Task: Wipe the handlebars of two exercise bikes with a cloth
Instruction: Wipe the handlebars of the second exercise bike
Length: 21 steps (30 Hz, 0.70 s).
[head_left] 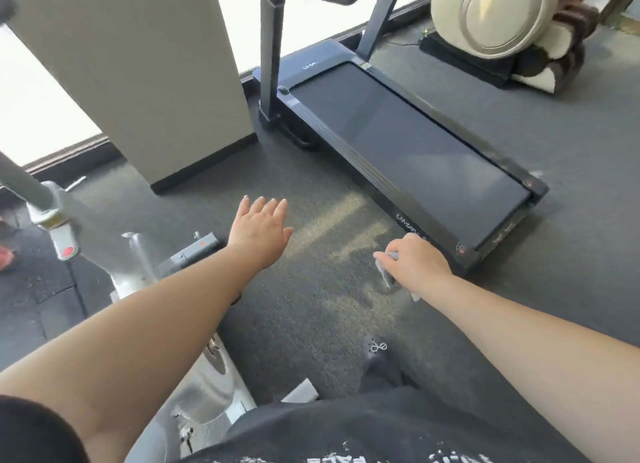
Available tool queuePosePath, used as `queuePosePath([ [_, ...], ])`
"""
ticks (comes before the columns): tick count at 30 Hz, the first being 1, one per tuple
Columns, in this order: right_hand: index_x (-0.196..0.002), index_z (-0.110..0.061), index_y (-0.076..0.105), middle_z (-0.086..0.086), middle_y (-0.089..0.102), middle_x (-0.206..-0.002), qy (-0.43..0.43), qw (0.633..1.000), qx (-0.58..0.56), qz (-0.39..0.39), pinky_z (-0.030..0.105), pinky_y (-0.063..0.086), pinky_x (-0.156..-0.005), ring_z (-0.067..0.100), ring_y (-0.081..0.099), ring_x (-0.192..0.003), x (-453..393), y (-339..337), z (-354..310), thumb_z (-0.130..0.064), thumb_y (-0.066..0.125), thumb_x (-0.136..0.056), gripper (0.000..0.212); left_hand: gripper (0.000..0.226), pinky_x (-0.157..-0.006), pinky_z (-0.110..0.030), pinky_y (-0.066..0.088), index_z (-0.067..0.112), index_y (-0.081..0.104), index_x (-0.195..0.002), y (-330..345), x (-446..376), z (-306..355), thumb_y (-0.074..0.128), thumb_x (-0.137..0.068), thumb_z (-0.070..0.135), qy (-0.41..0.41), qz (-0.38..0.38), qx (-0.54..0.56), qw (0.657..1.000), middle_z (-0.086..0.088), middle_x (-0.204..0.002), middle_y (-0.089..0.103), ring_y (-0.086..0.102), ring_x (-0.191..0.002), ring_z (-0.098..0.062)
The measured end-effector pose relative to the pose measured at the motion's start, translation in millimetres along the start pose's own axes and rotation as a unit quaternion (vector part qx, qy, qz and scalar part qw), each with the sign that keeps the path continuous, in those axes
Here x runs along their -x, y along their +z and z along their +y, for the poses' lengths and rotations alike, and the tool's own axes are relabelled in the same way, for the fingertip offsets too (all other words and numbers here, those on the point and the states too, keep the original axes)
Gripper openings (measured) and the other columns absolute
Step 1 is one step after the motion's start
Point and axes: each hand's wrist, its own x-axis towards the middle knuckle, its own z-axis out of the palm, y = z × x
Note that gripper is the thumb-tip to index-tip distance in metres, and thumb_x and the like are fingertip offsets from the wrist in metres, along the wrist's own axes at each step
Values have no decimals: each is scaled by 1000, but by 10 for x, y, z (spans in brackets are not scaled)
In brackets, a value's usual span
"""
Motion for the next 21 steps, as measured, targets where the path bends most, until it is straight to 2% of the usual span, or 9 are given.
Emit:
queuePosePath([
  [3, -79, -27, 61, 0, 46, -99, -58, 998, 6, -8, 32, 49, -64, 21, 57, -59, -503, -198, -77, -53, 44, -92, 34, 63, -120, -46, 9, 15, 14, -153, -101, -313, -82, 28, -100, 46, -69, 3, 42, 997, -6, -158, 26, 21, -146, -27],
  [5, -82, -27, 62, 1, 49, -101, -93, 995, 17, -16, 31, 43, -64, 23, 58, -70, -834, -341, -115, -53, 44, -92, 33, 62, -120, -47, 11, 15, 17, -152, -219, -524, -116, 29, -99, 46, -112, 14, 74, 991, -7, -156, 30, 25, -145, -27],
  [10, -74, -29, 57, 0, 48, -95, -164, 984, 52, -37, 30, 38, -64, 22, 55, -76, -1507, -601, -262, -52, 45, -91, 31, 60, -119, -48, 9, 17, 21, -151, -481, -882, -252, 27, -99, 48, -190, 43, 111, 975, -6, -155, 33, 24, -144, -27],
  [17, -78, -28, 62, 2, 53, -100, -259, 959, 86, -80, 31, 46, -70, 21, 56, -79, -2045, -522, -791, -53, 46, -91, 32, 57, -120, -51, 1, 18, 25, -149, -368, -686, -584, 23, -100, 47, -291, 9, 109, 950, -4, -156, 30, 15, -147, -28],
  [21, -83, -25, 65, 1, 51, -98, -305, 942, 97, -105, 30, 44, -69, 22, 56, -78, -2265, -453, -1272, -53, 46, -91, 35, 57, -119, -51, 3, 19, 22, -150, -276, -562, -940, 26, -100, 46, -352, -9, 117, 929, -4, -155, 32, 23, -144, -28],
])
